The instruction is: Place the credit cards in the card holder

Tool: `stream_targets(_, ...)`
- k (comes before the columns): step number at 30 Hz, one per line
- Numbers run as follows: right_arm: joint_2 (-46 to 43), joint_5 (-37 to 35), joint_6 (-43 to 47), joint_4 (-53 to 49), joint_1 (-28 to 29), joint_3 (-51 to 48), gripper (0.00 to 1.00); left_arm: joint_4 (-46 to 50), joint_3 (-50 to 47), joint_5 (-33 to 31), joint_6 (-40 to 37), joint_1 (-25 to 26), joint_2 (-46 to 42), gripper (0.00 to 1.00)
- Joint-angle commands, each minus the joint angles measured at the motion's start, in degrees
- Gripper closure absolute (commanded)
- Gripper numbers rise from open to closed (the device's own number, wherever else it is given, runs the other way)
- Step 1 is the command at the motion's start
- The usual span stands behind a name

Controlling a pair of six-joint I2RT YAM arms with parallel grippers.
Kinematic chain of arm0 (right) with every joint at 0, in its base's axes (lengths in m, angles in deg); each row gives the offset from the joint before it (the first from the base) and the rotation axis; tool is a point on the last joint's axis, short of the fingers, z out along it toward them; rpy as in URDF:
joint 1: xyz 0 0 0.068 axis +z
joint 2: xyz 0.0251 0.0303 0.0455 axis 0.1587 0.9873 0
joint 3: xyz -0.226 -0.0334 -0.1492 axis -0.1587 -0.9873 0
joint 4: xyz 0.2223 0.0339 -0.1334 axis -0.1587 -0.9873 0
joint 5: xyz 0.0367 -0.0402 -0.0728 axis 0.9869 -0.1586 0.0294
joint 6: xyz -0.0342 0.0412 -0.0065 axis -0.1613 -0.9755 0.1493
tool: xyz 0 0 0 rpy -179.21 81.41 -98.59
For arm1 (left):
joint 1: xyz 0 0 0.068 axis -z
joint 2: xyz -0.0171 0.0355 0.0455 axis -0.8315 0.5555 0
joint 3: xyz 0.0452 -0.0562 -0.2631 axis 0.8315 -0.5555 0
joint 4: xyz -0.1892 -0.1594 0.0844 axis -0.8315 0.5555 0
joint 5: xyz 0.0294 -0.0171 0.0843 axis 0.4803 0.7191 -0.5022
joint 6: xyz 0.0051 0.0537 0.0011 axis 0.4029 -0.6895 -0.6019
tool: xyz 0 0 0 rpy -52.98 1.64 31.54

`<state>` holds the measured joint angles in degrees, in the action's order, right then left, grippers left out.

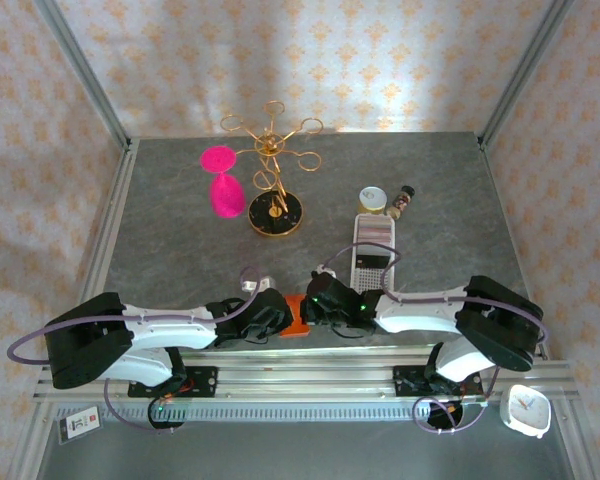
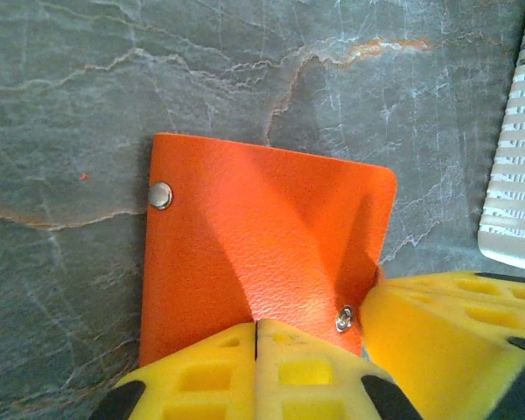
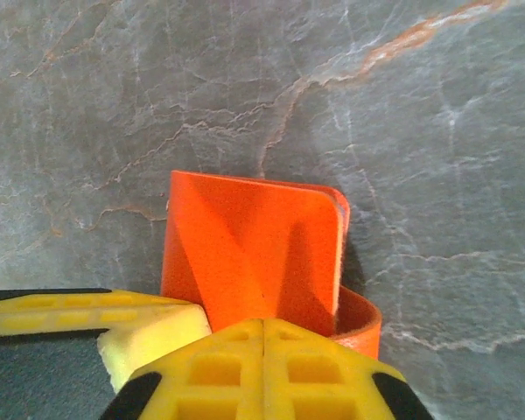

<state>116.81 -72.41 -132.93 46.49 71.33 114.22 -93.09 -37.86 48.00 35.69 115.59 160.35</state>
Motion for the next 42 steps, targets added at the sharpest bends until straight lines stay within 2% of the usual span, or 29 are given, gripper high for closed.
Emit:
stream_targets(1, -4.27, -6.70, 1.49, -5.93, 0.73, 2.93, 0.77, 6.34, -0.39, -1.45, -0.35, 0.64, 1.22, 1.00)
stream_targets(4, -6.60, -11.50, 1.71, -11.70, 0.74, 3.58, 0.63, 6.26, -0.41, -1.46, -0.26, 0.62, 1.09, 1.00)
stream_targets(7, -6.47, -13.43, 1.31, -16.67, 0.71, 4.18, 0.42, 6.27, -0.21, -1.49, -0.44, 0.67, 1.15, 1.00)
stream_targets(10, -4.64, -11.07, 0.95, -18.11, 0.74, 4.98, 0.40, 6.26, -0.14, -1.49, -0.56, 0.61, 1.21, 1.00)
stream_targets(14, -2.90, -9.39, 0.77, -17.24, 0.74, 5.37, 0.52, 6.20, 0.03, -1.49, -0.79, 0.61, 1.50, 1.00)
stream_targets(24, 1.14, -6.17, 1.89, -14.89, 1.17, 7.61, 0.55, 5.80, -0.50, -1.32, -0.52, 0.65, 1.55, 1.00)
stream_targets(36, 3.80, -5.41, 1.93, -14.85, 2.39, 8.76, 0.77, 5.56, -0.46, -1.13, -0.70, 0.61, 2.21, 1.00)
stream_targets(42, 3.08, -6.48, 1.87, -15.71, 2.40, 9.11, 0.82, 5.05, -0.51, -1.03, -0.62, 0.61, 2.25, 1.00)
